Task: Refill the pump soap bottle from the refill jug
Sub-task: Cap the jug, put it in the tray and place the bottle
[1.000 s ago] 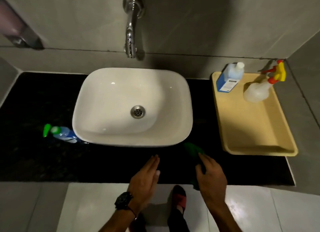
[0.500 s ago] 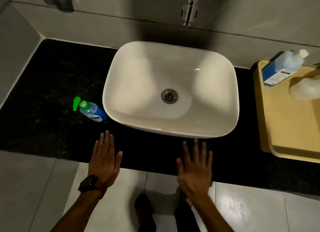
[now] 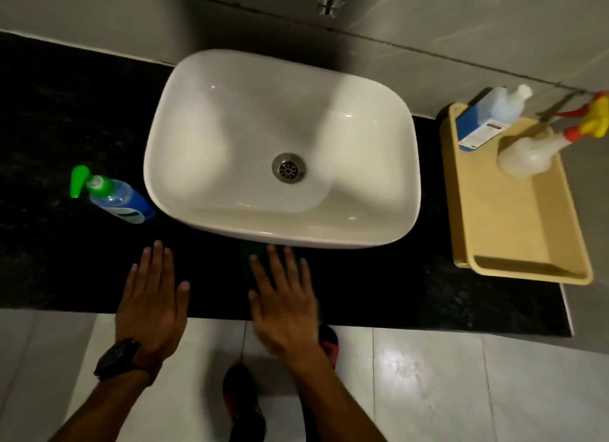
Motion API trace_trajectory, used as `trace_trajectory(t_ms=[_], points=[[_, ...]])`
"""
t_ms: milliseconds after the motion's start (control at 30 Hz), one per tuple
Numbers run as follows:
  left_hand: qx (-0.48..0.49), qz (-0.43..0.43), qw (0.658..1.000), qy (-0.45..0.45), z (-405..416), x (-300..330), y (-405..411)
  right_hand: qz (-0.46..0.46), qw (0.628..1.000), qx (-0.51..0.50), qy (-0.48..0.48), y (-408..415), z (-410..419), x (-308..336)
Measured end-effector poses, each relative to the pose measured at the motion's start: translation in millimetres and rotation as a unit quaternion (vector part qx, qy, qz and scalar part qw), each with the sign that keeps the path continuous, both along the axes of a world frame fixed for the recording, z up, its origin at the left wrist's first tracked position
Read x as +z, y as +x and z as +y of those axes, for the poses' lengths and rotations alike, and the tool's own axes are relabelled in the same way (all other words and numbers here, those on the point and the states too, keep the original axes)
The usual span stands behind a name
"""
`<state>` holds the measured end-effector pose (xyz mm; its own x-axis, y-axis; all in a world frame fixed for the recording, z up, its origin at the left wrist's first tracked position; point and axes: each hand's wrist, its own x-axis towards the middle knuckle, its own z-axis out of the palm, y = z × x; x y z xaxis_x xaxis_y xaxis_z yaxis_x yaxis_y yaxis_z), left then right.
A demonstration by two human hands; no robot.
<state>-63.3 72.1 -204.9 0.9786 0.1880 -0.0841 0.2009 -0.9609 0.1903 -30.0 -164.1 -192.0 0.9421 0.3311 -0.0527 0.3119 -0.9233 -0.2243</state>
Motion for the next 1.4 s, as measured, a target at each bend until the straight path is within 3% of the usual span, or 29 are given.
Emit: trace_trajectory(t_ms=[267,367,467,600,800,967,1233,1400], points=[[0.006,0.005,1.000,-0.001,-3.8,7.8,0.5,0.034,0.973,-0.203,-0.104,42.8,-190.4,20.0],[0.012,0.002,1.000,0.000,-6.0,8.9,2.3,0.035,0.953,-0.288,-0.087,55.9,-205.8,22.3],[0.013,0.001,1.000,-0.005,-7.5,10.6,3.7,0.027,0.944,-0.322,-0.070,42.2,-168.8,17.3],[0.006,0.005,1.000,0.009,-7.9,12.1,2.9,0.005,0.968,-0.251,-0.029,-5.5,-72.1,7.9],[0.002,0.013,1.000,0.020,-7.8,11.1,3.4,0.012,1.000,-0.002,0.029,-15.5,71.2,0.5],[0.001,0.005,1.000,0.017,-6.9,10.0,1.9,0.012,0.995,0.090,0.039,-4.6,65.4,0.9],[0.017,0.015,1.000,-0.008,-19.1,21.9,5.7,-0.003,0.997,-0.071,-0.025,-11.8,-101.6,3.0],[-0.061,0.036,0.996,-0.052,-85.4,36.1,20.4,0.004,0.988,-0.150,-0.034,-8.9,-182.6,13.6]])
